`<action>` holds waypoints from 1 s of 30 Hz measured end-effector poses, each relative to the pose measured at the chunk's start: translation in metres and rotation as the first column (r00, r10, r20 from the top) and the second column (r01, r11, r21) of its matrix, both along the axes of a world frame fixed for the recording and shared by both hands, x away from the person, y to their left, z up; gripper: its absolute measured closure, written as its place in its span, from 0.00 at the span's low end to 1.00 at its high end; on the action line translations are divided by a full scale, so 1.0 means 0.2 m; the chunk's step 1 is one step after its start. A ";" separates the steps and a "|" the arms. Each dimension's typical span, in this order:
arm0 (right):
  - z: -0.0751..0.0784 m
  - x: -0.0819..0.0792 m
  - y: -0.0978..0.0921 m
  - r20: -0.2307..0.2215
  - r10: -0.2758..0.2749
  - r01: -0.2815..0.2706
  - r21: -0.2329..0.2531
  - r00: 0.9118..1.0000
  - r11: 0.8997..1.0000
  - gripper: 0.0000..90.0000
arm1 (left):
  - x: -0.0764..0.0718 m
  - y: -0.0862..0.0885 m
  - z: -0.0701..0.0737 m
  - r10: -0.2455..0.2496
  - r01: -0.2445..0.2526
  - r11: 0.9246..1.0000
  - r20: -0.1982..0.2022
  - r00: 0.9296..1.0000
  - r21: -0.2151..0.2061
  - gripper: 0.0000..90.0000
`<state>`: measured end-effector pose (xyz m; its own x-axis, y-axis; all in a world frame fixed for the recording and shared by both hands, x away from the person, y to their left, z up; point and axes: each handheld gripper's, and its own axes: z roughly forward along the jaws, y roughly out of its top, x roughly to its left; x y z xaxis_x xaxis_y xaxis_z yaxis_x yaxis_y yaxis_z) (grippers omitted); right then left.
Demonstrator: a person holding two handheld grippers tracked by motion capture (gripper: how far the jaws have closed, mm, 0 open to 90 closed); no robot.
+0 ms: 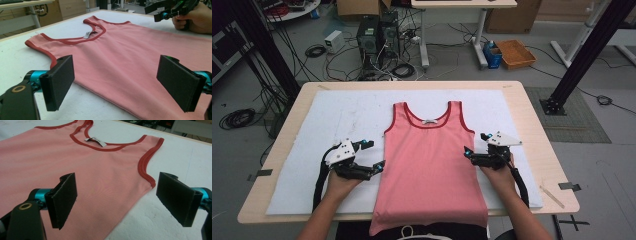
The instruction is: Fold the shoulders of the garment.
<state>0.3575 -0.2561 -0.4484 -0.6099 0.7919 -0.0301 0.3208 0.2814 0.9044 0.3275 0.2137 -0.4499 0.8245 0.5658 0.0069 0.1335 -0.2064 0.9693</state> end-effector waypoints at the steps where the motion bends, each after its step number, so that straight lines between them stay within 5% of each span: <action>1: 0.00 0.00 0.00 0.000 -0.002 0.002 0.003 1.000 1.000 0.18 | 0.00 0.00 0.00 0.002 -0.002 1.000 -0.001 1.000 0.003 0.16; 11: 0.00 0.00 0.00 -0.002 0.000 0.000 0.006 1.000 1.000 0.18 | 0.00 0.00 0.00 0.015 -0.015 1.000 -0.007 1.000 0.007 0.16; 15: 0.00 0.00 0.01 0.000 -0.008 0.008 -0.005 1.000 1.000 0.18 | -0.01 -0.01 0.00 0.081 -0.081 0.997 -0.002 0.997 0.006 0.16; 21: 0.00 0.00 0.00 -0.004 -0.018 0.018 -0.003 1.000 1.000 0.18 | 0.00 0.00 0.00 0.084 -0.084 0.996 -0.009 0.996 -0.002 0.16; 25: 0.00 0.03 -0.02 -0.052 -0.039 0.041 0.034 0.998 0.999 0.18 | 0.00 0.00 0.00 0.086 -0.086 0.996 -0.008 0.996 -0.001 0.16; 28: 0.02 0.06 -0.02 -0.176 -0.019 0.024 0.025 0.984 0.999 0.18 | 0.00 0.00 0.00 0.087 -0.087 0.996 -0.014 0.996 -0.003 0.16; 30: 0.03 0.07 -0.02 -0.205 -0.009 0.012 0.014 0.979 1.000 0.19 | 0.00 0.00 0.00 0.088 -0.088 0.996 -0.020 0.996 -0.015 0.16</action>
<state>0.3706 -0.2608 -0.4418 -0.5933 0.7978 0.1070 0.5026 0.2634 0.8234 0.3278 0.2146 -0.4499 0.7715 0.6360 -0.0179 0.1692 -0.1780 0.9694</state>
